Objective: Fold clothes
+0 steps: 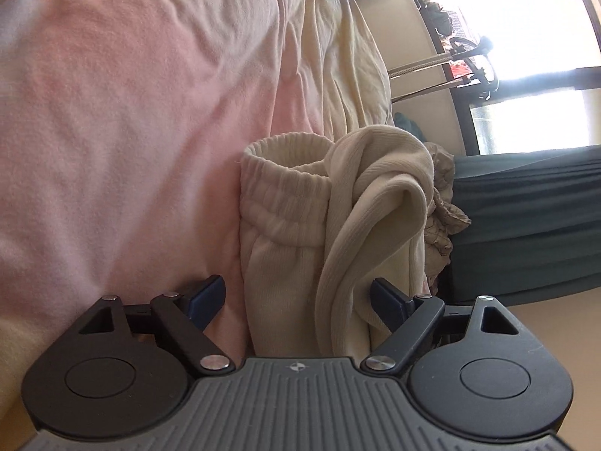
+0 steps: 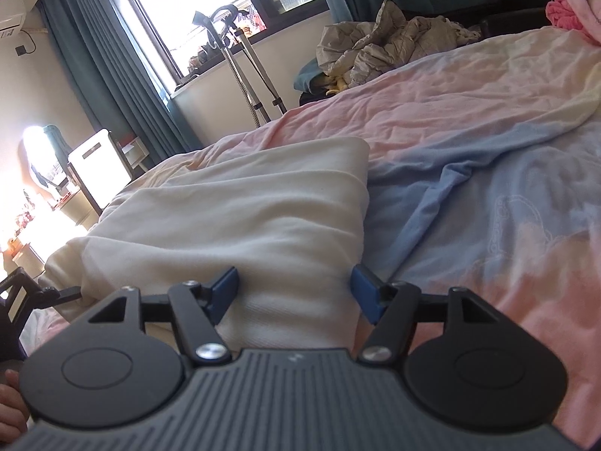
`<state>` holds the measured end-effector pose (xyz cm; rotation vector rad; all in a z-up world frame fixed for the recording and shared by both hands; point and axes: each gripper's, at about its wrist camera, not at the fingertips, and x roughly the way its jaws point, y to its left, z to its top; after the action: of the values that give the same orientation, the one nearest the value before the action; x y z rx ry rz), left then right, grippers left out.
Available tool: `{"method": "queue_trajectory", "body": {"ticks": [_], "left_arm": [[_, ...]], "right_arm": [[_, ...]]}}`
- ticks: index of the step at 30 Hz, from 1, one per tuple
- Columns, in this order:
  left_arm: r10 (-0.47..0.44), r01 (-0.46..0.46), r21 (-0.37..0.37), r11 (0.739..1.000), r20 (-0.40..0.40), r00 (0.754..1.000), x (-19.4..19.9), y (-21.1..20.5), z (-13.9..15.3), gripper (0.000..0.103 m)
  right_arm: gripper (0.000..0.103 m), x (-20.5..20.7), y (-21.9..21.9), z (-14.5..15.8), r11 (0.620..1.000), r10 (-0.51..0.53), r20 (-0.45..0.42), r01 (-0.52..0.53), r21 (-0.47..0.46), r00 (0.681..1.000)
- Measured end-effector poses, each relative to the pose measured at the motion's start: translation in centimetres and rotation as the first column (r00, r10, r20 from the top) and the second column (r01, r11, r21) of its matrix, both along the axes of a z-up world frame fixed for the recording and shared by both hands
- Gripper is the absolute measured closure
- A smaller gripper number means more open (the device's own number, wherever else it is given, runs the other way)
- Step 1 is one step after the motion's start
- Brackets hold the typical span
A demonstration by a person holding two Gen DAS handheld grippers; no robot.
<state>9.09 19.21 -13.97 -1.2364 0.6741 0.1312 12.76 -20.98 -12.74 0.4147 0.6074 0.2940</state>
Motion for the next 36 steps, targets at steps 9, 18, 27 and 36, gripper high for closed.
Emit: {"method": "queue_trajectory", "body": {"ticks": [9,18,27,36], "left_arm": [[0.054,-0.049,-0.113,0.992,0.042,0.998,0.5,0.1,-2.0,0.024],[0.087,-0.083,-0.044,0.996,0.100,0.991,2.9,-1.4,-1.9,0.015],[0.036,-0.012,-0.098,0.995,0.241,0.970,2.4,-1.6,-0.6,0.023],[0.008,0.010,-0.095,0.995,0.188,0.982,5.0,-2.2,-2.5,0.017]], "right_arm": [[0.032,0.2,-0.5,-0.5,0.998,-0.013,-0.017,0.014,0.054,1.000],[0.031,1.1,-2.7,-0.8,0.956,-0.056,-0.045,0.066,0.285,0.997],[0.019,5.4,-3.9,-2.9,0.888,0.040,-0.108,0.015,0.460,0.993],[0.018,8.7,-4.5,-4.0,0.850,0.102,-0.142,-0.012,0.526,0.985]]}}
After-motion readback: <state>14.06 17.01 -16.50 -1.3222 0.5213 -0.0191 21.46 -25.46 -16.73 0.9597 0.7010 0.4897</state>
